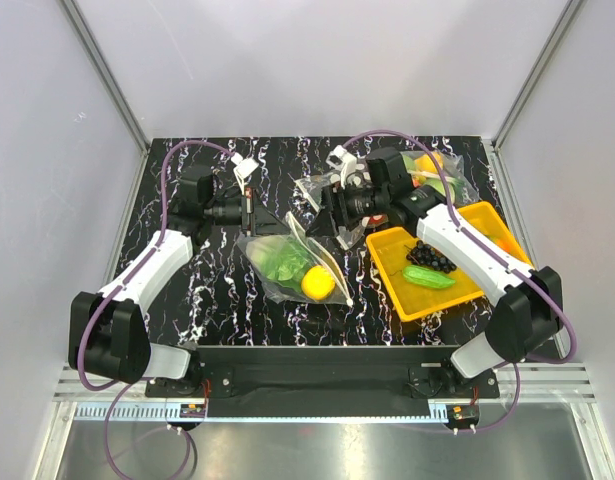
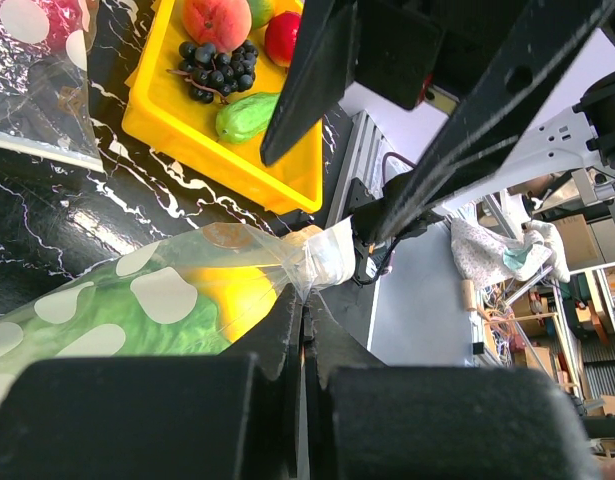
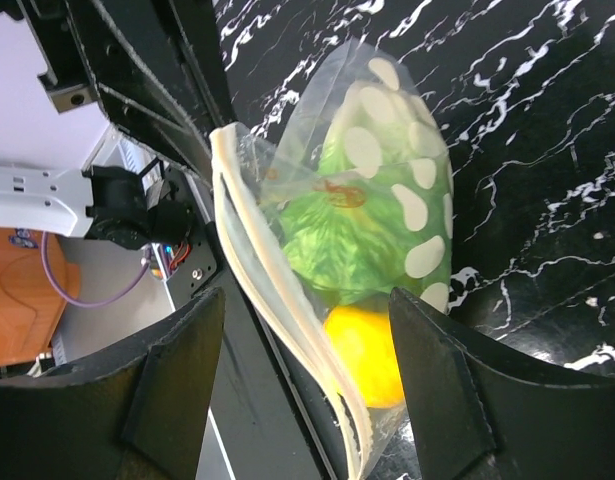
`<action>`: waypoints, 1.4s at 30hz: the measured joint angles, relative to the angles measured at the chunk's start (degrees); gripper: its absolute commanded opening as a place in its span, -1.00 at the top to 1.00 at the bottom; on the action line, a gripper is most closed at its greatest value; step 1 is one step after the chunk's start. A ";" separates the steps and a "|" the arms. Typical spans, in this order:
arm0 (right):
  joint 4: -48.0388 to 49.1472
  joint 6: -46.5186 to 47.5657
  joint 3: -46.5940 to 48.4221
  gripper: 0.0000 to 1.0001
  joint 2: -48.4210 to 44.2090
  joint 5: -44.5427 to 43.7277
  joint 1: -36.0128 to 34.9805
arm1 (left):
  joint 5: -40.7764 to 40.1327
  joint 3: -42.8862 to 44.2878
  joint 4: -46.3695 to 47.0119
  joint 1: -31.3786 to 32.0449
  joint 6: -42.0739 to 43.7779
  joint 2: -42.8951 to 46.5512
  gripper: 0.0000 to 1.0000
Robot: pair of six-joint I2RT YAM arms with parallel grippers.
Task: Open the zip-top bag and remove the fake food
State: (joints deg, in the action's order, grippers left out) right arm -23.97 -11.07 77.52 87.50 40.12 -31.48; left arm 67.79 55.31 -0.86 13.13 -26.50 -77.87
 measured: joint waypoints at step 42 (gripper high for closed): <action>-6.75 -3.61 0.37 1.00 1.38 -8.26 -3.08 | -31.85 8.46 -13.03 6.56 2.95 7.23 -0.15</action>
State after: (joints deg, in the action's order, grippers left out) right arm -30.72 -14.68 77.89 88.88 31.86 -34.57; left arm 35.94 63.77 -13.89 19.68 -23.55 -70.63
